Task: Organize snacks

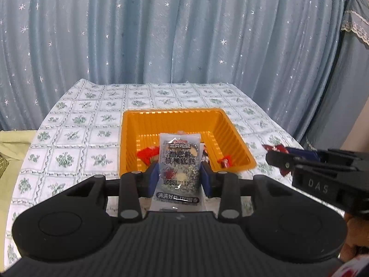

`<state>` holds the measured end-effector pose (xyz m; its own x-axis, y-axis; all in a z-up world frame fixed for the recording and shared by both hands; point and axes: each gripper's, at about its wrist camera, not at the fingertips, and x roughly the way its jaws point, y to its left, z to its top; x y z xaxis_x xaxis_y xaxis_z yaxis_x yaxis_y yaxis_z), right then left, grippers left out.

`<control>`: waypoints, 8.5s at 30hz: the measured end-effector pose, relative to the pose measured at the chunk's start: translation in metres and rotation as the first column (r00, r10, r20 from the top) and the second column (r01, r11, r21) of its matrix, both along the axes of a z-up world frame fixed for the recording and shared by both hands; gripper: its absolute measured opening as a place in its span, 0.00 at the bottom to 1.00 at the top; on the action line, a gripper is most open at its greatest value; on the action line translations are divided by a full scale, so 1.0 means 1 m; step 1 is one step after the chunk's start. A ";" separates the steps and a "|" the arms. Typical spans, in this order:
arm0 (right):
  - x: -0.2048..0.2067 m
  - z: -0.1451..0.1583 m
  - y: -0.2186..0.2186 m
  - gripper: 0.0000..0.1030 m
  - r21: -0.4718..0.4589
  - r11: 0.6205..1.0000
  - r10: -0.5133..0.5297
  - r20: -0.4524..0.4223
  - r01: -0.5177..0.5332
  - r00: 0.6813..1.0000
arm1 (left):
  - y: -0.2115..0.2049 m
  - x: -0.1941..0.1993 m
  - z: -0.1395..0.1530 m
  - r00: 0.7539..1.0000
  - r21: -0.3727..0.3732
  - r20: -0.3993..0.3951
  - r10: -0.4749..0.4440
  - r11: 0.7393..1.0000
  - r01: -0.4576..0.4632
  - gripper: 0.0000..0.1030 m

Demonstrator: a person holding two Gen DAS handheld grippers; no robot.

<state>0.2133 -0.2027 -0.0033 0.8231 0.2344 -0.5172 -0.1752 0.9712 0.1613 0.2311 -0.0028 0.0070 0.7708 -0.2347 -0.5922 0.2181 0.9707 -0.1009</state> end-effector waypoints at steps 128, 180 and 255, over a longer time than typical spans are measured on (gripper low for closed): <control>0.164 -0.081 -0.001 0.54 0.130 0.983 -0.120 -0.087 0.131 0.989 | 0.015 0.148 -0.087 0.998 -0.005 -0.018 0.067 0.998 -0.068 0.63; -0.058 0.005 -0.011 0.82 0.072 0.995 -0.057 -0.148 0.068 0.987 | 0.018 -0.090 0.002 0.983 -0.002 -0.033 0.183 0.983 -0.183 1.00; -0.224 0.092 -0.025 0.82 -0.020 0.998 -0.052 -0.029 0.051 0.998 | -0.008 -0.239 0.075 0.981 0.043 0.044 0.189 0.981 -0.191 1.00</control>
<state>-0.0109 -0.2277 0.0890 0.8181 0.1819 -0.5456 -0.1206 0.9818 0.1465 -0.0079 -0.0112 0.0822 0.8218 -0.0546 -0.5671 0.0324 0.9983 -0.0492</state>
